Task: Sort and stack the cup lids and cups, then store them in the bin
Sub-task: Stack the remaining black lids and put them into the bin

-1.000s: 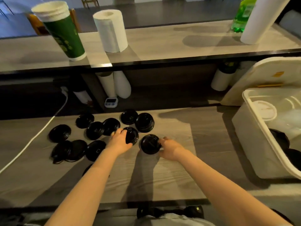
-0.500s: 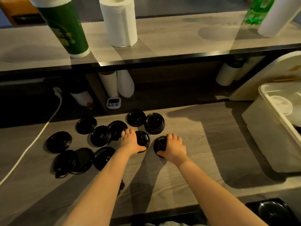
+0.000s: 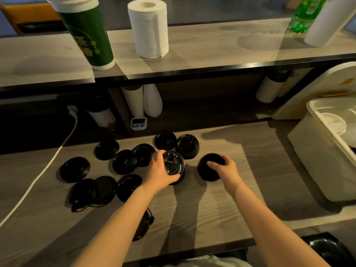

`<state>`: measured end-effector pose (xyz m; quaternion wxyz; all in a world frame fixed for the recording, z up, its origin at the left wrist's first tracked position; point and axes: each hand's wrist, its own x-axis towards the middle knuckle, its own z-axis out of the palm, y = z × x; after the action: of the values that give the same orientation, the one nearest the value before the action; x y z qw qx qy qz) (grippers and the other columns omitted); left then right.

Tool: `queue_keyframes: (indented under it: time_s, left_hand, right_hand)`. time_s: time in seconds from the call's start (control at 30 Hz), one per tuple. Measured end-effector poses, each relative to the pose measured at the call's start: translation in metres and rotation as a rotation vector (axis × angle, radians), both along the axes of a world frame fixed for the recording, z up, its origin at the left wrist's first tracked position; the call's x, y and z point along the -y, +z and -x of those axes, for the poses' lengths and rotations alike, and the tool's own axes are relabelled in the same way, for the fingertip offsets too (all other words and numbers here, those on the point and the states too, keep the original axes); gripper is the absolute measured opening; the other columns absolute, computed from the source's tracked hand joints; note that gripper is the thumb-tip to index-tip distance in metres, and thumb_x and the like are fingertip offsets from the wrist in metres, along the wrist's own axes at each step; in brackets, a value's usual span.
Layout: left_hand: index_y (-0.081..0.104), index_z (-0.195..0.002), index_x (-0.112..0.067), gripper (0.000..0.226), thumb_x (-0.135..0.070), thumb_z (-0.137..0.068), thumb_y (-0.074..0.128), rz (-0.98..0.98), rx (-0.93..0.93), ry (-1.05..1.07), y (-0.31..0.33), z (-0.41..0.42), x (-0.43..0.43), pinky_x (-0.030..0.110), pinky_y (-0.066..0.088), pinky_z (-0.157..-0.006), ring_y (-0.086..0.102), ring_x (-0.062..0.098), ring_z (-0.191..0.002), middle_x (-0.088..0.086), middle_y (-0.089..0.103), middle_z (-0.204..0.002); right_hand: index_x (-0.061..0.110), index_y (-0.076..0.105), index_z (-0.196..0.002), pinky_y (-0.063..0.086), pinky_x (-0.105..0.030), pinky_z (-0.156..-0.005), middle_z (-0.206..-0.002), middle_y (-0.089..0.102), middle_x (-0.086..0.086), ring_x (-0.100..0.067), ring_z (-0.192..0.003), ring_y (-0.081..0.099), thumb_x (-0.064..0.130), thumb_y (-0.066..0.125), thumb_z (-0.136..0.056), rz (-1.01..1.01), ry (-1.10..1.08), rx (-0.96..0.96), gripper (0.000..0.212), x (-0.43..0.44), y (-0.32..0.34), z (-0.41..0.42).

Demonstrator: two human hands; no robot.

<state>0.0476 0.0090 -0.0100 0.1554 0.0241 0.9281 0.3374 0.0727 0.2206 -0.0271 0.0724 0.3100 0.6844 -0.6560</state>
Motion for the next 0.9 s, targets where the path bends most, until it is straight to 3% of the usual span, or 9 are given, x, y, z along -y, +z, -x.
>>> queue_keyframes:
  time_s: [0.1,0.27,0.4,0.5,0.57,0.63,0.73,0.8,0.9]
  left_hand:
    - [0.025,-0.14,-0.017,0.091,-0.027,-0.069,0.08,-0.042,0.001,-0.036,0.007,-0.008,-0.006,0.026,0.034,-0.1,0.035,0.022,-0.131,0.008,0.029,-0.144]
    - [0.024,-0.14,-0.016,0.091,-0.024,-0.068,0.079,-0.113,-0.051,-0.113,0.023,-0.026,-0.015,0.019,0.029,-0.094,0.036,0.02,-0.128,0.004,0.031,-0.138]
    - [0.018,-0.144,-0.016,0.1,-0.021,-0.067,0.081,-0.193,-0.062,-0.093,0.029,-0.035,-0.013,0.02,0.03,-0.097,0.035,0.017,-0.129,0.001,0.032,-0.138]
    - [0.005,-0.149,-0.02,0.106,-0.018,-0.073,0.078,-0.396,0.074,-0.024,0.035,-0.041,-0.006,0.023,0.029,-0.105,0.033,0.007,-0.124,-0.01,0.031,-0.132]
    - [0.012,-0.148,-0.021,0.088,-0.015,-0.081,0.069,-0.672,0.211,0.134,0.035,-0.043,0.001,0.029,0.039,-0.101,0.046,0.007,-0.116,-0.008,0.041,-0.128]
    - [0.029,-0.141,-0.017,0.058,-0.011,-0.091,0.056,-0.88,0.325,0.317,0.031,-0.044,0.008,0.025,0.046,-0.086,0.054,0.008,-0.104,-0.001,0.051,-0.12]
    - [0.049,-0.116,-0.019,0.022,-0.013,-0.095,0.05,-0.834,0.365,0.376,0.02,-0.049,0.018,0.029,0.05,-0.084,0.06,0.017,-0.103,0.012,0.058,-0.12]
    - [0.053,-0.107,-0.021,0.016,-0.011,-0.095,0.049,-0.845,0.345,0.453,0.016,-0.051,0.024,0.033,0.05,-0.088,0.06,0.018,-0.103,0.01,0.06,-0.114]
    - [0.051,-0.099,-0.026,0.016,-0.011,-0.095,0.048,-0.858,0.302,0.678,0.008,-0.049,0.041,0.043,0.046,-0.097,0.055,0.021,-0.106,0.006,0.058,-0.112]
  right_hand:
    - [0.01,0.061,-0.105,0.055,-0.034,-0.08,-0.102,0.068,-0.012,-0.025,-0.095,0.066,0.001,0.064,-0.083,0.42,0.023,-0.142,0.024,0.008,0.033,0.001]
    - [0.013,0.058,-0.114,0.054,-0.027,-0.083,-0.11,0.066,-0.011,-0.023,-0.102,0.064,0.005,0.067,-0.083,0.087,0.324,-0.158,0.033,0.035,0.051,0.0]
    - [0.018,0.058,-0.111,0.054,-0.027,-0.08,-0.11,0.066,-0.007,-0.02,-0.1,0.064,0.012,0.065,-0.086,0.128,0.413,-0.13,0.027,0.044,0.053,-0.002]
    - [0.017,0.056,-0.117,0.054,-0.026,-0.08,-0.113,0.065,-0.008,-0.019,-0.101,0.064,0.01,0.064,-0.087,0.152,0.471,-0.139,0.032,0.051,0.05,-0.005]
    - [0.02,0.054,-0.119,0.053,-0.03,-0.087,-0.117,0.062,-0.009,-0.021,-0.106,0.063,0.008,0.062,-0.088,0.17,0.478,-0.154,0.034,0.056,0.047,-0.007]
    - [0.024,0.053,-0.115,0.051,-0.036,-0.093,-0.12,0.06,-0.01,-0.023,-0.109,0.061,0.002,0.058,-0.088,0.284,0.461,-0.148,0.035,0.062,0.044,-0.009]
    - [0.021,0.053,-0.116,0.048,-0.039,-0.094,-0.117,0.058,-0.013,-0.026,-0.106,0.059,-0.003,0.053,-0.071,0.459,0.475,-0.099,0.05,0.074,0.037,-0.01]
    - [0.015,0.052,-0.124,0.048,-0.035,-0.09,-0.115,0.059,-0.01,-0.025,-0.106,0.058,0.002,0.048,-0.061,0.477,0.517,-0.069,0.064,0.079,0.032,-0.009]
    - [0.01,0.049,-0.132,0.048,-0.029,-0.081,-0.11,0.059,-0.004,-0.02,-0.102,0.056,0.002,0.052,-0.08,0.208,0.432,-0.005,0.053,0.083,0.016,0.0]
